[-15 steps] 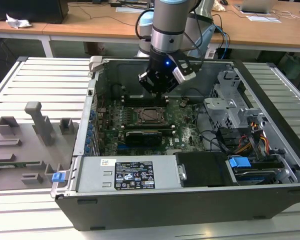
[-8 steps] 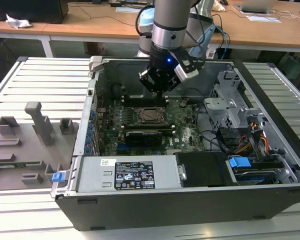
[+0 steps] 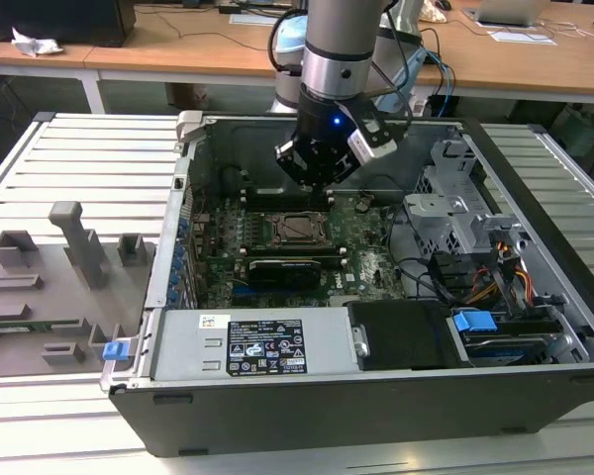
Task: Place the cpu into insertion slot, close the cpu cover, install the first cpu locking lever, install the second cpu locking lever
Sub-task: 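Install the second cpu locking lever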
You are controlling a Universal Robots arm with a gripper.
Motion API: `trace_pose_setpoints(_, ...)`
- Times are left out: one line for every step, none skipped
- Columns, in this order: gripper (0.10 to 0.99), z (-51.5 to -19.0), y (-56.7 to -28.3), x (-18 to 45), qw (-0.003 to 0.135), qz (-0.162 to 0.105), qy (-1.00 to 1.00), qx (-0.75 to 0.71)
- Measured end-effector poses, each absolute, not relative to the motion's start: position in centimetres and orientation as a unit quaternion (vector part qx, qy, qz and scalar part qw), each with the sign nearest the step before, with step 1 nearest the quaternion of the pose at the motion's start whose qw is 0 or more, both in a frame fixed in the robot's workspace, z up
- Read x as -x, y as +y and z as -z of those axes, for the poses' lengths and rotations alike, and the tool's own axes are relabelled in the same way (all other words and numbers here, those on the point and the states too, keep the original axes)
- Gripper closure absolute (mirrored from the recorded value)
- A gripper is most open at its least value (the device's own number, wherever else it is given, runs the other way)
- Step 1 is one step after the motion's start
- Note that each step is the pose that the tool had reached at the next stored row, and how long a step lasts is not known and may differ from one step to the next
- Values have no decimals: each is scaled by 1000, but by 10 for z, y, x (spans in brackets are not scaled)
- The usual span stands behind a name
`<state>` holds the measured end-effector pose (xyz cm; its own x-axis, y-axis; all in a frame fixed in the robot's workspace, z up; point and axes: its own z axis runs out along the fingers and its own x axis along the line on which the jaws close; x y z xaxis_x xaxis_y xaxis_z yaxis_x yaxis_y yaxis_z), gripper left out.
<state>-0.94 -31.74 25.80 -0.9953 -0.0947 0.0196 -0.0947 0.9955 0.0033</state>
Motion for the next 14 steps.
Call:
trace_pose_setpoints(980,-258,-319,9,10,1,-999,-47)
trace_pose_setpoints(980,-258,-321,9,10,2,-999,-47)
trace_pose_setpoints(980,-257,-323,9,10,4,-999,-47)
trace_pose_setpoints(980,-257,-324,9,10,8,-999,-47)
trace_pose_setpoints(980,-257,-325,9,10,12,-999,-47)
trace_pose_setpoints(980,-256,-326,9,10,16,-999,-47)
trace_pose_setpoints(980,-256,-326,9,10,16,-999,-47)
trace_pose_setpoints(980,-255,-327,9,10,16,-999,-45)
trace_pose_setpoints(980,-254,-328,9,10,16,-999,-43)
trace_pose_setpoints(980,-253,-329,9,10,16,-999,-41)
trace_pose_setpoints(980,-252,-333,9,10,16,-999,-40)
trace_pose_setpoints(980,-252,-337,9,10,16,-999,-40)
trace_pose_setpoints(980,-252,-340,9,10,16,-999,-40)
trace_pose_setpoints(980,-252,-342,9,10,16,-999,-40)
